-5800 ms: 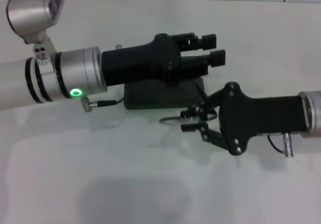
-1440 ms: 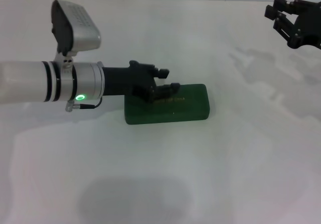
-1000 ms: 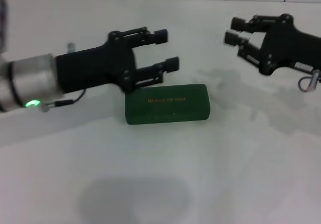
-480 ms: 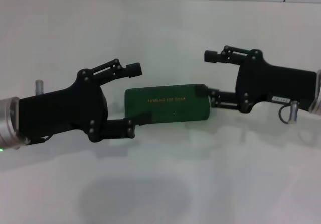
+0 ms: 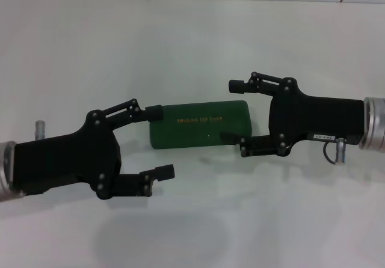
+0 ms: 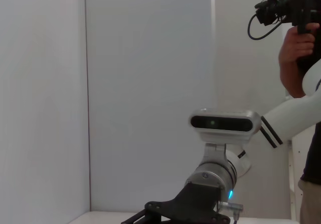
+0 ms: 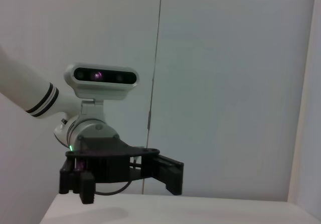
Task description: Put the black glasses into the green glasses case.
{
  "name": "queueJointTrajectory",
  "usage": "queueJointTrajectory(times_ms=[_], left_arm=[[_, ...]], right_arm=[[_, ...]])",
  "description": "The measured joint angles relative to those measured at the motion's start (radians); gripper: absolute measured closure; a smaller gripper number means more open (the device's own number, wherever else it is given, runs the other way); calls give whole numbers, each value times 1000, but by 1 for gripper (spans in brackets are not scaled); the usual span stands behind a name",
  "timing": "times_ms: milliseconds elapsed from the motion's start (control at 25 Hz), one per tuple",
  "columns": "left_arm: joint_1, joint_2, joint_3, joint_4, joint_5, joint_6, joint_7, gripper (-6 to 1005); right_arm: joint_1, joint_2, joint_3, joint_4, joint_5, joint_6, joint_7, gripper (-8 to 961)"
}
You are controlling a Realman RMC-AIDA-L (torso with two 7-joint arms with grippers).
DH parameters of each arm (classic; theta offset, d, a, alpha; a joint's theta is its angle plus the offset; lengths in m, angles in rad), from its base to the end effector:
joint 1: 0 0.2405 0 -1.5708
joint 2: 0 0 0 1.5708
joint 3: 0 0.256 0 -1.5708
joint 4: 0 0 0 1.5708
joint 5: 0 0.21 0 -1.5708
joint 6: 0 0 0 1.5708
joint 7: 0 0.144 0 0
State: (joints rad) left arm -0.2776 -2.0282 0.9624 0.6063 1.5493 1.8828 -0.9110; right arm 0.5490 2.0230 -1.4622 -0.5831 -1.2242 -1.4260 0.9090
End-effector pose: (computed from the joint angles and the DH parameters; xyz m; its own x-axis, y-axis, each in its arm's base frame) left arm -0.2695 0.2409 0.0168 0.6908 -0.0513 0.7212 0.1302 -0.9723 -0.1940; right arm 0.1864 0.3262 -0.0474 0.7850 0.1428 -0.6028 0.0139 -0.9769 -0.2132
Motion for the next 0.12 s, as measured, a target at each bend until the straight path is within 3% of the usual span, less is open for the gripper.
queueJointTrajectory(times_ms=[120], left_arm=[[3,1,0,0,1,4,4,115]], right_arm=[[-1,0,-1,0,0,1,-5,100]])
